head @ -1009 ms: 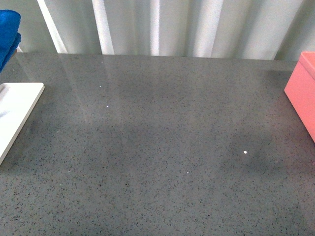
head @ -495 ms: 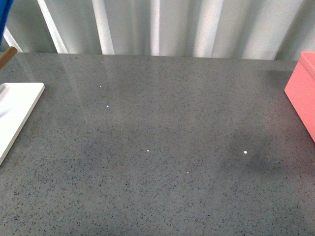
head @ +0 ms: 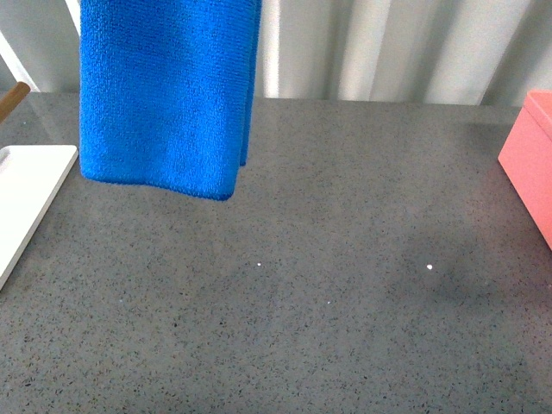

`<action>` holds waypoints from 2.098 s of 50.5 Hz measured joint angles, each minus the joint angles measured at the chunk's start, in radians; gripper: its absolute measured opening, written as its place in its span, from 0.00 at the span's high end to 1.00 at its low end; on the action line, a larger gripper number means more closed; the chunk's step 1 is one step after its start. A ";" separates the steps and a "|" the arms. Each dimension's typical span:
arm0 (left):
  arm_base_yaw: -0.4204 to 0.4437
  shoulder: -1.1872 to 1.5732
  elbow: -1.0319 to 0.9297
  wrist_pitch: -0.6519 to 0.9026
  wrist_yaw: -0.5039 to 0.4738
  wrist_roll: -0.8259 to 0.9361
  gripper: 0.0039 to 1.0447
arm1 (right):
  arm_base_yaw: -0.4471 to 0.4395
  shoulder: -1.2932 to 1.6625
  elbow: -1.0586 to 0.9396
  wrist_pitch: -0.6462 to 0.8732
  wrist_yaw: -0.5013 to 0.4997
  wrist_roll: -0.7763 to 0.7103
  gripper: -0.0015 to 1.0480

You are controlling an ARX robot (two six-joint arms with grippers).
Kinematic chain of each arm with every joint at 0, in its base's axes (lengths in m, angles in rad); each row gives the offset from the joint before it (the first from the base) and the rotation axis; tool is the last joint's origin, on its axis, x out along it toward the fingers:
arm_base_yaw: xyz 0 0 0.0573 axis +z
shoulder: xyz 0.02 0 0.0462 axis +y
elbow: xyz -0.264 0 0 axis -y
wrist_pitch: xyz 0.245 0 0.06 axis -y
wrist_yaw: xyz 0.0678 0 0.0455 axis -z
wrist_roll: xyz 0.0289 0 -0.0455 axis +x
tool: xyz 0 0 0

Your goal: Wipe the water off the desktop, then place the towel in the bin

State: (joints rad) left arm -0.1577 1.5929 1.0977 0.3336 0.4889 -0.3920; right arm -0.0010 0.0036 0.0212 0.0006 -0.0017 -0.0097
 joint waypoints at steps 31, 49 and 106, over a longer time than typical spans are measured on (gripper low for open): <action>-0.030 -0.034 -0.006 -0.026 -0.025 0.004 0.97 | -0.007 1.049 0.396 0.130 -0.824 -0.060 0.07; -0.030 -0.034 -0.006 -0.026 -0.025 0.005 0.97 | 0.199 1.553 0.699 0.416 -0.918 -0.018 0.07; -0.028 -0.035 -0.006 -0.026 -0.029 0.006 0.64 | 0.485 1.992 1.292 0.466 -0.808 0.227 0.72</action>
State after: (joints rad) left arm -0.1856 1.5581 1.0912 0.3077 0.4595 -0.3862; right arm 0.4839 1.9957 1.3128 0.4664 -0.8101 0.2172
